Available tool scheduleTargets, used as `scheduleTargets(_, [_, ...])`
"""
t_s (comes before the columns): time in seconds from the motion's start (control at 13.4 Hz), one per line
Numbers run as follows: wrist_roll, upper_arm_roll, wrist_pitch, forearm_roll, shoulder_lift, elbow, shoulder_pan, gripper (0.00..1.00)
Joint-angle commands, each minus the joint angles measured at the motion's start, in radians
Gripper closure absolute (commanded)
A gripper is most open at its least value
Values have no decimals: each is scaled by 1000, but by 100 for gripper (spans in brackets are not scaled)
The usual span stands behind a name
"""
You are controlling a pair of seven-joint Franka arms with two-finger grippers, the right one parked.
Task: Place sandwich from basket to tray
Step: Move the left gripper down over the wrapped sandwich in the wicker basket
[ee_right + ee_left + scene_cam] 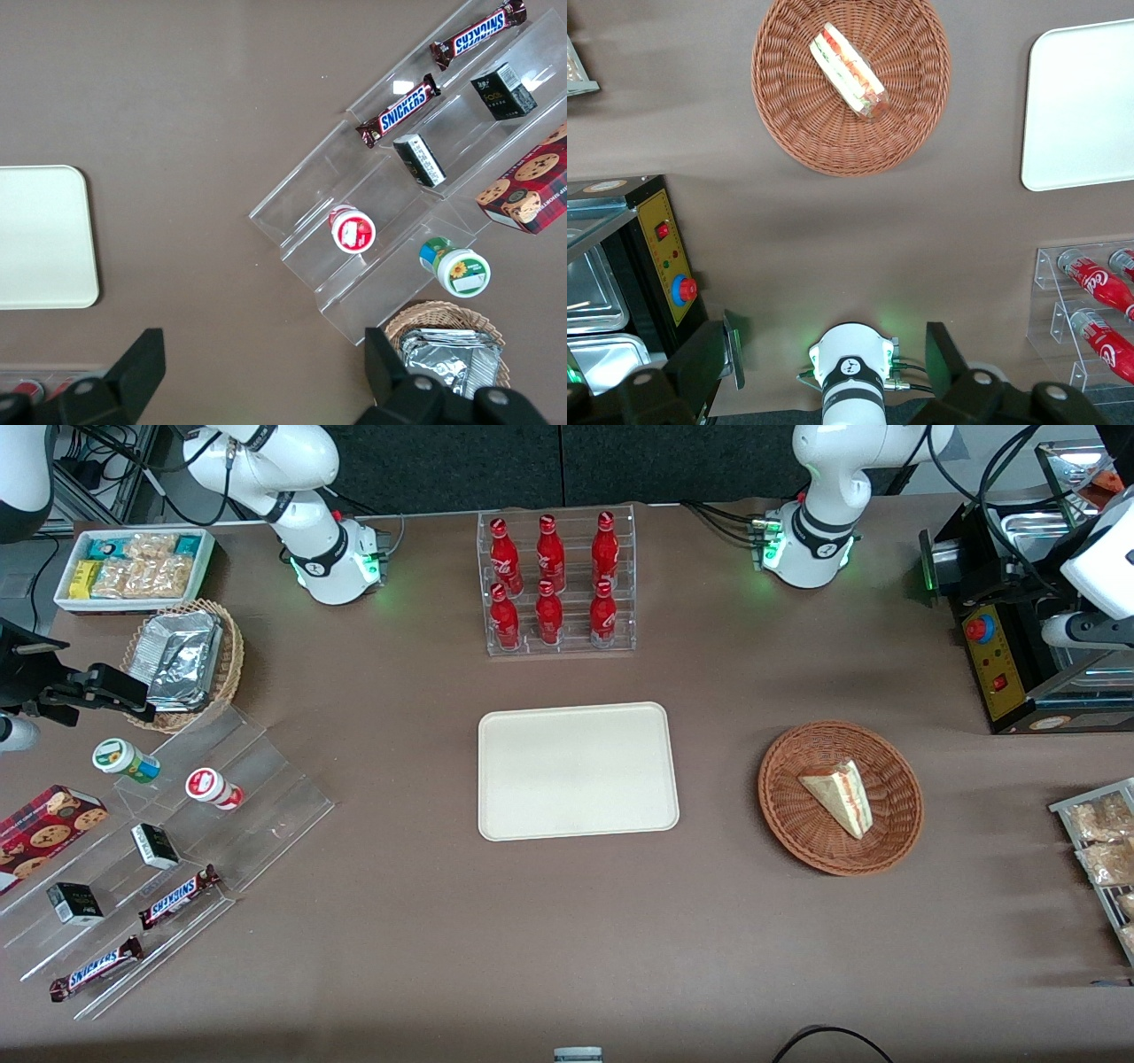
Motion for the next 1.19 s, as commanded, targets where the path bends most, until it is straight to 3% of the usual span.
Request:
scheduleTargets(0.0, [12,4,-3,-11,11,22,0,0])
scheduleTargets(0.45, [4,4,11,-6,44,8,8,0])
scheduleTargets(0.82, [-194,1,248,-16,52,-160,8,0])
scheduleTargets(1.12, [-439,-29,536,-14,45,-370,-1,0])
